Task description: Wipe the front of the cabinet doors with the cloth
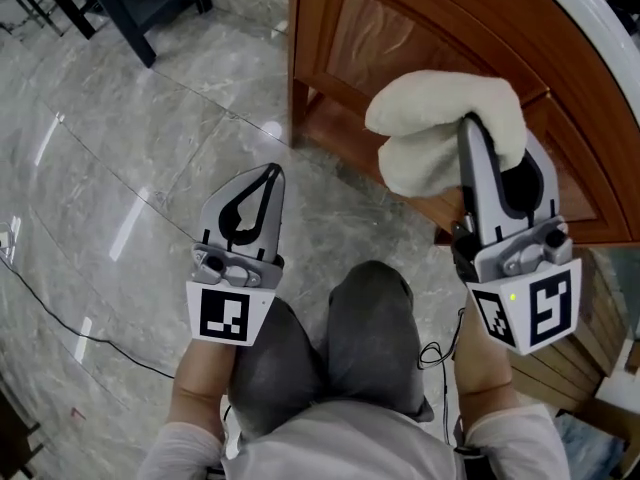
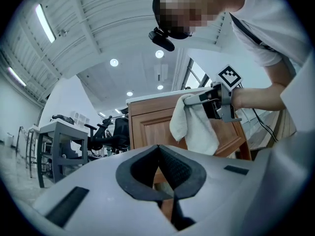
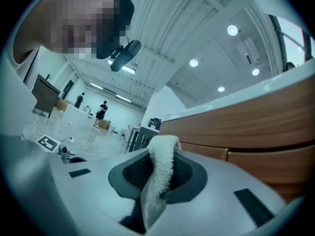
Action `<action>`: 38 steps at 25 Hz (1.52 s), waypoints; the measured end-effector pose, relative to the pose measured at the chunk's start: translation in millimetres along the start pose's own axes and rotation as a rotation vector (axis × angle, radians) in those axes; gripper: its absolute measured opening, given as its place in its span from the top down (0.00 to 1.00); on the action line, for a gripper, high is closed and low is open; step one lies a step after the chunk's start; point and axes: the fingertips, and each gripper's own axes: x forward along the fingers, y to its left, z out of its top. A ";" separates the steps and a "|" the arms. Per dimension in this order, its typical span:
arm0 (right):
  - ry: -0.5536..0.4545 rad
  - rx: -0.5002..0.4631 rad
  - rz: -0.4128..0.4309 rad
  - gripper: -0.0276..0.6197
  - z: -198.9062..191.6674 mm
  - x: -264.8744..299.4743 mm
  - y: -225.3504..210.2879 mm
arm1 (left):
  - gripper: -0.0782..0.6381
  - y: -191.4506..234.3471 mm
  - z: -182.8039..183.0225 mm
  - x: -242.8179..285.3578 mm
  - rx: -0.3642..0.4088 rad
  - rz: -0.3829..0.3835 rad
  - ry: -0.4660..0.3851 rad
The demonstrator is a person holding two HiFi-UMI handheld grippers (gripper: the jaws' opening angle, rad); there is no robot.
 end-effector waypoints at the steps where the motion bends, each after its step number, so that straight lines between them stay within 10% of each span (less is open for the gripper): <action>1: -0.007 0.011 0.020 0.84 -4.0 7.3 8.8 | 0.87 1.8 0.0 -2.9 0.007 0.005 0.005; 18: -0.095 0.029 0.100 0.84 -27.9 152.6 59.4 | 0.87 27.9 -6.8 -42.6 0.007 0.098 0.036; 38: -0.009 -0.022 0.039 0.84 -52.3 124.3 23.0 | 0.87 12.1 -7.0 -33.1 0.041 0.063 -0.003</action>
